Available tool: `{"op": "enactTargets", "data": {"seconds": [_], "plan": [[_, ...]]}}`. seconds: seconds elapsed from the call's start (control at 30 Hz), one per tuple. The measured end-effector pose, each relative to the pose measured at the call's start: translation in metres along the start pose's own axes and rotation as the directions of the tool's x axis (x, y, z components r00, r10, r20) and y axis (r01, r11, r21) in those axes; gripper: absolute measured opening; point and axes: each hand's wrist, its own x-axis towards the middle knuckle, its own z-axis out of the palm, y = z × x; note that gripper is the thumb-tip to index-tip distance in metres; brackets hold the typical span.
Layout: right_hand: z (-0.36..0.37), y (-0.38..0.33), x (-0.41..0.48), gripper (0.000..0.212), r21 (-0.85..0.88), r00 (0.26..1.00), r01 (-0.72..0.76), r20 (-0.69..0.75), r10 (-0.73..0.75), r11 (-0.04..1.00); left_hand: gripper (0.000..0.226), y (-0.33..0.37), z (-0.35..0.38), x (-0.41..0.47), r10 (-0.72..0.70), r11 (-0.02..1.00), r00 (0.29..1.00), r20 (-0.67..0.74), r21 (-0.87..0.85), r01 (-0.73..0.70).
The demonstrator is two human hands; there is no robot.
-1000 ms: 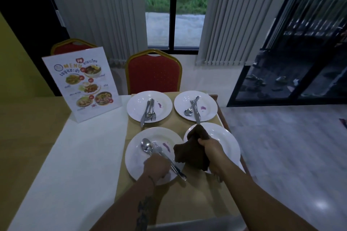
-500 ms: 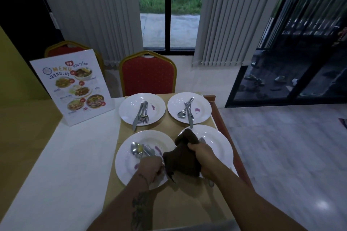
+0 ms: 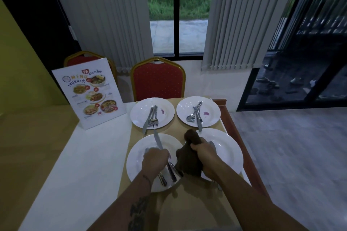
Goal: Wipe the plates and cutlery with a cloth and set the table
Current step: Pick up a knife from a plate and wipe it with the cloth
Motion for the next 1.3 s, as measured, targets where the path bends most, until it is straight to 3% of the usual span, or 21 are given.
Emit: {"op": "enactTargets", "data": {"seconds": [0.07, 0.13, 0.27, 0.33, 0.43, 0.6, 0.7, 0.8, 0.87, 0.93, 1.03, 1.13, 1.23, 1.3], "plan": [[0.002, -0.004, -0.003, 0.027, 0.07, 0.999, -0.039, 0.034, 0.036, 0.997, 0.032, 0.002, -0.001, -0.002, 0.126, 0.983, 0.99, 0.068, 0.126, -0.134], [0.002, -0.008, -0.007, 0.035, 0.231, 0.989, -0.082, 0.137, 0.051, 0.97, 0.025, 0.009, -0.004, -0.004, 0.175, 0.982, 0.982, 0.074, 0.058, -0.18], [0.005, -0.017, -0.025, 0.016, 0.492, 0.97, -0.169, 0.236, 0.056, 0.854, 0.013, 0.013, -0.009, -0.01, 0.342, 0.934, 0.937, 0.069, 0.089, -0.347], [0.009, -0.017, -0.022, 0.016, 0.427, 0.979, -0.06, 0.201, -0.03, 0.902, 0.018, 0.011, -0.011, -0.016, 0.438, 0.891, 0.895, 0.088, 0.088, -0.445], [0.02, -0.014, -0.017, 0.012, 0.172, 0.985, 0.132, 0.086, -0.148, 0.976, 0.024, 0.007, -0.017, -0.021, 0.485, 0.868, 0.865, 0.128, 0.046, -0.494], [0.04, -0.019, -0.021, 0.02, 0.033, 0.928, 0.335, -0.186, -0.323, 0.942, 0.028, 0.003, -0.036, -0.024, 0.506, 0.86, 0.85, 0.145, -0.013, -0.51], [0.049, -0.032, -0.021, 0.032, 0.119, 0.904, 0.362, -0.287, -0.317, 0.925, 0.027, 0.001, -0.051, -0.023, 0.516, 0.856, 0.846, 0.132, -0.071, -0.511], [0.058, -0.045, -0.017, 0.046, 0.352, 0.924, 0.285, -0.348, -0.158, 0.892, 0.024, -0.004, -0.068, -0.024, 0.523, 0.851, 0.843, 0.127, -0.128, -0.509], [0.065, -0.053, -0.013, 0.051, 0.583, 0.968, 0.156, -0.249, -0.007, 0.797, 0.023, -0.008, -0.077, -0.025, 0.529, 0.846, 0.84, 0.121, -0.156, -0.51], [0.076, -0.055, -0.012, 0.049, 0.716, 0.996, 0.039, -0.082, 0.028, 0.697, 0.023, -0.011, -0.084, -0.025, 0.536, 0.84, 0.836, 0.116, -0.174, -0.515], [0.1, -0.056, -0.026, 0.042, 0.697, 0.999, -0.008, 0.028, -0.016, 0.717, 0.025, -0.014, -0.102, -0.021, 0.562, 0.821, 0.821, 0.099, -0.186, -0.54], [0.122, -0.051, -0.028, 0.052, 0.62, 0.997, 0.001, 0.06, -0.049, 0.784, 0.025, -0.019, -0.12, -0.019, 0.574, 0.814, 0.813, 0.091, -0.171, -0.555], [0.155, -0.051, -0.026, 0.058, 0.49, 0.989, 0.137, -0.115, -0.091, 0.861, 0.025, -0.033, -0.144, -0.014, 0.593, 0.803, 0.802, 0.075, -0.131, -0.582], [0.172, -0.049, -0.021, 0.057, 0.532, 0.965, 0.191, -0.258, -0.057, 0.825, 0.024, -0.041, -0.155, -0.011, 0.608, 0.793, 0.792, 0.057, -0.085, -0.603]]}}
